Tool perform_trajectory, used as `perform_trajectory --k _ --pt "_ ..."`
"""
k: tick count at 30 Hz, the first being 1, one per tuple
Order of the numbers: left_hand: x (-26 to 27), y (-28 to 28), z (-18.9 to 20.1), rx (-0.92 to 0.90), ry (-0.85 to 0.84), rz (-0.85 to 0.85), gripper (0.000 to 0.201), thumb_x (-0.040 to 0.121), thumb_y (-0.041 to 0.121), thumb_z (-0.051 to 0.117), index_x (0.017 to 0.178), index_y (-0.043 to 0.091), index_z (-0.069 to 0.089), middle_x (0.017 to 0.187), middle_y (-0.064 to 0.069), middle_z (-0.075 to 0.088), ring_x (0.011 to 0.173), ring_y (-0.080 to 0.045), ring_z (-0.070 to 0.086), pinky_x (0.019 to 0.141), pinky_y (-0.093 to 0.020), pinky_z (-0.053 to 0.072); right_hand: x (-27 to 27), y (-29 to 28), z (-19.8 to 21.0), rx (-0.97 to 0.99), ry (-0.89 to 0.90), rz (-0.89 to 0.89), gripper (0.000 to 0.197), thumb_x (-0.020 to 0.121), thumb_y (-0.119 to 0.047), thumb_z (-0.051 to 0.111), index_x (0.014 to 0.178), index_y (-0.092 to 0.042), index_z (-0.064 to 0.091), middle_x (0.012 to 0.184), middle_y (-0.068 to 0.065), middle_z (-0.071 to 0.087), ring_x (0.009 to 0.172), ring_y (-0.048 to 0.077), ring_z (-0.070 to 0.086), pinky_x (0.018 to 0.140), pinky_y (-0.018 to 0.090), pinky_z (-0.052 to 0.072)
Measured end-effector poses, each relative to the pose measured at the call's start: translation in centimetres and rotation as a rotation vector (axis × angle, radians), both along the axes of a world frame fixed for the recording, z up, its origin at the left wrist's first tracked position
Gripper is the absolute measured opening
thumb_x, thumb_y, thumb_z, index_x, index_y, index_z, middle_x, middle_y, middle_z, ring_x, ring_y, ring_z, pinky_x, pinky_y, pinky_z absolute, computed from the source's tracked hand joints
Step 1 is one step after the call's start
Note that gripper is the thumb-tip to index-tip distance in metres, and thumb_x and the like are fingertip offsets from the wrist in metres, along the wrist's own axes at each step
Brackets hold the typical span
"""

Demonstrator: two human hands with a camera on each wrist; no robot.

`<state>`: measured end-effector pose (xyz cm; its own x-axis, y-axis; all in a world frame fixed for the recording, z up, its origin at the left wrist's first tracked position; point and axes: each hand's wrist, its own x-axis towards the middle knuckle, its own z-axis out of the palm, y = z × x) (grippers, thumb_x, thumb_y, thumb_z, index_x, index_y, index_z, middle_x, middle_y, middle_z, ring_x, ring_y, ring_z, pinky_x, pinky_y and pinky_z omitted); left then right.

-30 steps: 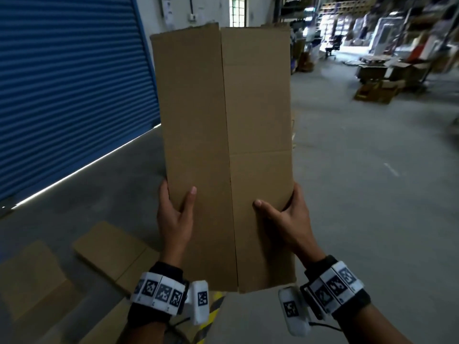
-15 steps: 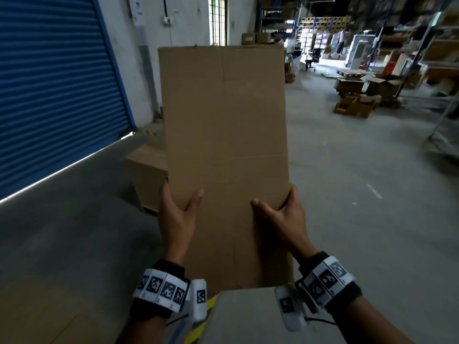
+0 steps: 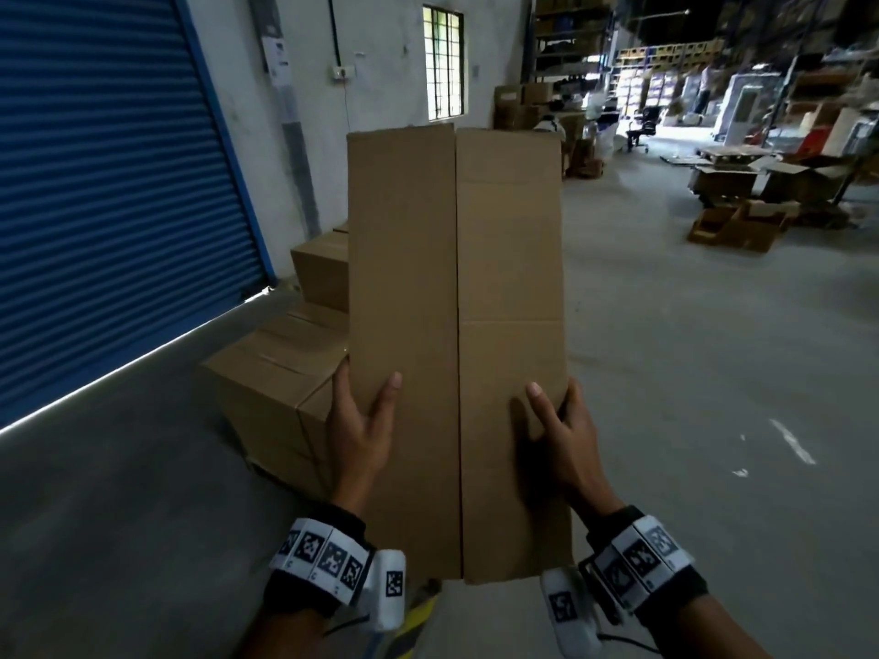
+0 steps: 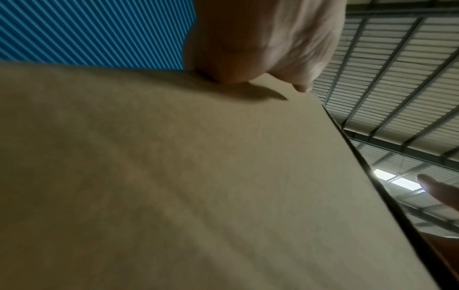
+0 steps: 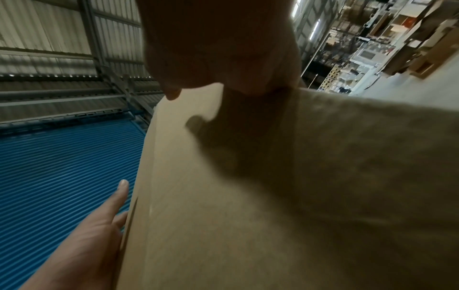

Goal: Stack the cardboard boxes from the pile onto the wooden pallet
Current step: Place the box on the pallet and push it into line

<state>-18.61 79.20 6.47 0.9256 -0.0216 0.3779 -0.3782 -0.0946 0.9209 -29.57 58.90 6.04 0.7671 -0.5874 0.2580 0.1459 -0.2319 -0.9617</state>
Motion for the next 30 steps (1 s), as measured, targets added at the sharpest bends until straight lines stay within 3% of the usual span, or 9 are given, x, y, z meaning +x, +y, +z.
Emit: perform_trajectory --k 2,4,8,12,17,20,23,27,30 --pt "2.2 -4.2 0.3 -0.009 0.009 0.031 0.094 0.079 0.074 0.063 0.153 0.024 0.035 0.145 -0.001 0.055 0.127 -0.018 0.057 0.102 -0.044 0.053 2.8 -4.6 0.6 -0.015 -0.015 0.025 0.077 0.074 -0.075 0.054 0.136 -0.030 0.046 0.122 -0.020 0.060 0.108 -0.005 0.060 0.092 0.027 0.049" --pt "4.2 -8.0 1.2 -0.005 0.027 0.073 0.100 0.073 0.081 0.062 0.153 0.028 0.034 0.145 0.002 0.054 0.128 -0.016 0.056 0.104 -0.048 0.051 5.7 -8.9 1.7 -0.025 -0.003 0.059 0.073 0.073 -0.076 0.055 0.133 -0.036 0.045 0.122 -0.021 0.059 0.110 -0.002 0.059 0.096 0.033 0.050" --pt "8.2 -13.4 3.0 -0.012 0.014 0.155 0.081 0.082 0.065 0.064 0.150 0.029 0.037 0.141 0.004 0.057 0.124 -0.014 0.058 0.103 -0.048 0.052 12.2 -15.2 3.7 -0.065 0.019 0.150 0.066 0.071 -0.079 0.058 0.128 -0.051 0.040 0.125 -0.021 0.057 0.115 0.005 0.058 0.099 0.041 0.051" --pt "12.4 -16.5 4.3 -0.003 -0.001 0.250 0.066 0.085 0.060 0.062 0.143 0.038 0.039 0.135 0.010 0.059 0.118 -0.010 0.060 0.100 -0.046 0.053 18.7 -18.7 4.5 -0.134 0.057 0.212 0.081 0.072 -0.069 0.063 0.141 -0.035 0.038 0.132 -0.011 0.054 0.117 0.014 0.055 0.100 0.046 0.049" --pt "20.2 -19.8 4.0 -0.024 0.001 0.314 0.072 0.085 0.064 0.062 0.145 0.028 0.042 0.137 0.008 0.060 0.120 -0.010 0.060 0.102 -0.044 0.052 28.5 -22.1 4.9 -0.153 0.081 0.265 0.067 0.089 -0.033 0.069 0.146 -0.021 0.037 0.128 -0.009 0.053 0.113 0.014 0.053 0.099 0.040 0.047" --pt "25.8 -21.9 3.2 -0.062 -0.019 0.347 0.078 0.085 0.063 0.061 0.149 0.025 0.038 0.142 0.006 0.056 0.124 -0.009 0.057 0.104 -0.035 0.050 35.5 -24.1 5.0 -0.190 0.070 0.305 0.071 0.087 -0.037 0.069 0.146 -0.023 0.034 0.135 -0.006 0.052 0.117 0.016 0.052 0.098 0.040 0.046" --pt "31.7 -23.5 2.6 -0.102 -0.019 0.367 0.073 0.090 0.056 0.063 0.150 0.025 0.037 0.141 0.008 0.056 0.124 -0.006 0.057 0.102 -0.028 0.048 42.3 -25.7 5.7 -0.210 0.072 0.328 0.072 0.088 -0.031 0.070 0.148 -0.021 0.031 0.127 -0.011 0.047 0.113 0.012 0.049 0.096 0.035 0.044" --pt "39.1 -24.6 2.6 -0.129 -0.020 0.420 0.074 0.090 0.055 0.063 0.152 0.024 0.036 0.141 0.006 0.057 0.124 -0.007 0.057 0.102 -0.032 0.050 50.8 -27.0 6.6 -0.273 0.076 0.385 0.072 0.088 -0.034 0.069 0.148 -0.024 0.031 0.127 -0.010 0.049 0.114 0.013 0.052 0.098 0.039 0.046" --pt "43.4 -24.8 2.3 -0.137 0.021 0.439 0.061 0.094 0.048 0.061 0.147 0.026 0.043 0.135 0.007 0.061 0.119 -0.009 0.061 0.100 -0.042 0.054 56.1 -27.7 6.1 -0.252 0.133 0.440 0.070 0.093 -0.030 0.064 0.151 -0.022 0.026 0.130 -0.007 0.049 0.114 0.011 0.047 0.097 0.035 0.040"
